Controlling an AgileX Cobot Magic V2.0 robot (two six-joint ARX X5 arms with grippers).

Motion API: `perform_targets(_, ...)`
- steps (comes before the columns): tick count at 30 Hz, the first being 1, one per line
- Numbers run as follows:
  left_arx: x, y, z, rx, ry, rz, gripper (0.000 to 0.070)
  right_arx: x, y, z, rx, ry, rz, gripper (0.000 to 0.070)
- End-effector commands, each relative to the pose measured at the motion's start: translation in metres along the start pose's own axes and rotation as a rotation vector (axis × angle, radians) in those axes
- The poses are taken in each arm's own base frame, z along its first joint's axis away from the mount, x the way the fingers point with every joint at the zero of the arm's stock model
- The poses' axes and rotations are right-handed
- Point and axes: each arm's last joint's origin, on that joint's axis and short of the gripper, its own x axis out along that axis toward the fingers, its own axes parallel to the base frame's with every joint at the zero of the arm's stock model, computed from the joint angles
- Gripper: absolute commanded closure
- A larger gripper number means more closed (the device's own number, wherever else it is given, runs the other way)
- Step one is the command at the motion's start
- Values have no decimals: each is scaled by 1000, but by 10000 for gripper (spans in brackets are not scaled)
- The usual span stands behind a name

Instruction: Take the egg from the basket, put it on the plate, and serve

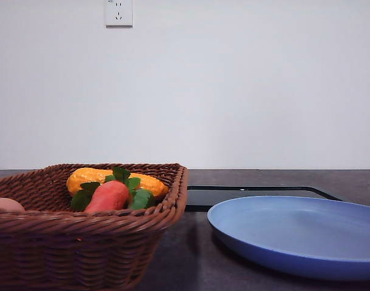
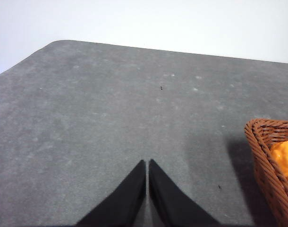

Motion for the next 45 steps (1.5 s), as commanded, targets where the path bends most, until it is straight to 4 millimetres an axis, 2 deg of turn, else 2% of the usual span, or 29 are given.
perform_targets(1,3,1,-9,-3,31,3,700,0,0,-1,-7,-8,-1,700)
perform_targets(5,3,1,-9,-6,31,3,700,0,0,-1,-4,-9,-1,700)
perform_targets(8,3,1,-9,-85,30,3,700,0,0,1,29,-20,0,700)
perform_targets(16,3,1,-9,-364,26,7,700,0,0,3,399,-33,6,700)
perform_targets(23,1,0,-5,-394,26,-24,700,0,0,4,584,-36,11,700)
perform_targets(28,-5,-3,11,-394,47,-64,700,-5,0,14,609,16,-14,700)
perform_targets(35,-9,-8,41,-394,113,-127,700,-8,-1,38,617,146,-53,700)
perform_targets(45,8,-16,84,-312,255,-209,700,3,-5,73,488,271,-59,700)
